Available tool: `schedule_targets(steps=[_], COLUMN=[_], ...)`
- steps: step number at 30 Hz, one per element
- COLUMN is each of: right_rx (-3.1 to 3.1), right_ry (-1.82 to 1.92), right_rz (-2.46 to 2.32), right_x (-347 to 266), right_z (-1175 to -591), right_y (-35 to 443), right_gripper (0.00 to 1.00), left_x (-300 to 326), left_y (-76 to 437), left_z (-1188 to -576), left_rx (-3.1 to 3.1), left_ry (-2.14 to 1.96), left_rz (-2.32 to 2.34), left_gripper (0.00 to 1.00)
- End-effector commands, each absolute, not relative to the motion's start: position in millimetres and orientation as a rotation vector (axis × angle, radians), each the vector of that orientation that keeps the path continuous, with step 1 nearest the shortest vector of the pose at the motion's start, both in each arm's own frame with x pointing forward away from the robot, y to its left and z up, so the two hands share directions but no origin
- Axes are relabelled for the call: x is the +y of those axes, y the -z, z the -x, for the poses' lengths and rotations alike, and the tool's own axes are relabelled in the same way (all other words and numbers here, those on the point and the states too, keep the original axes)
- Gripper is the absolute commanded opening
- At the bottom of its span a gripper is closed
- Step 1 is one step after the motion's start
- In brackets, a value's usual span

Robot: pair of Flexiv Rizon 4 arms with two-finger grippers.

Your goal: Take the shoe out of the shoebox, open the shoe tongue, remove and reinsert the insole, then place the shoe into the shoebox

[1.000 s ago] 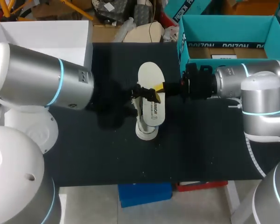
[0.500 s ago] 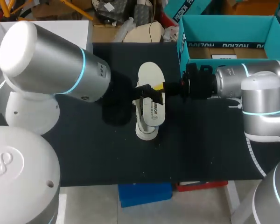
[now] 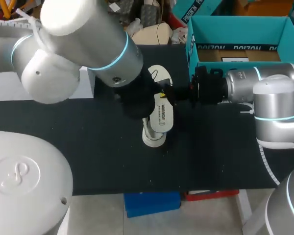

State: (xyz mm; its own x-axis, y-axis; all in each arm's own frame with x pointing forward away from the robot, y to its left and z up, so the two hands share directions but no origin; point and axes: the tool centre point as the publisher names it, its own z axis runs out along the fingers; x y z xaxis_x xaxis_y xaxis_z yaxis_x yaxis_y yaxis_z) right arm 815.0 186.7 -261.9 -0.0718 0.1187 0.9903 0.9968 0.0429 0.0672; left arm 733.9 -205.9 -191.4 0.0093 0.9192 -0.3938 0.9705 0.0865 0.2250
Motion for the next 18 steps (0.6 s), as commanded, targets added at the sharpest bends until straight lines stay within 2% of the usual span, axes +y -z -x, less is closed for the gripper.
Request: schedule_targets(steps=[1,18], right_rx=[-1.368,-1.368], right_ry=[1.173,1.173], right_rz=[1.238,1.238], right_x=[188.0,188.0], right_z=[-814.5,-814.5], right_y=[262.0,262.0], right_gripper=[0.0,0.0], left_x=[-215.3,-202.7], left_y=[193.5,205.6], left_z=[-738.2,-732.2], left_rx=[2.222,2.104], left_ry=[-0.275,-0.056], left_rz=[-2.011,-1.878], left_gripper=[1.0,1.0])
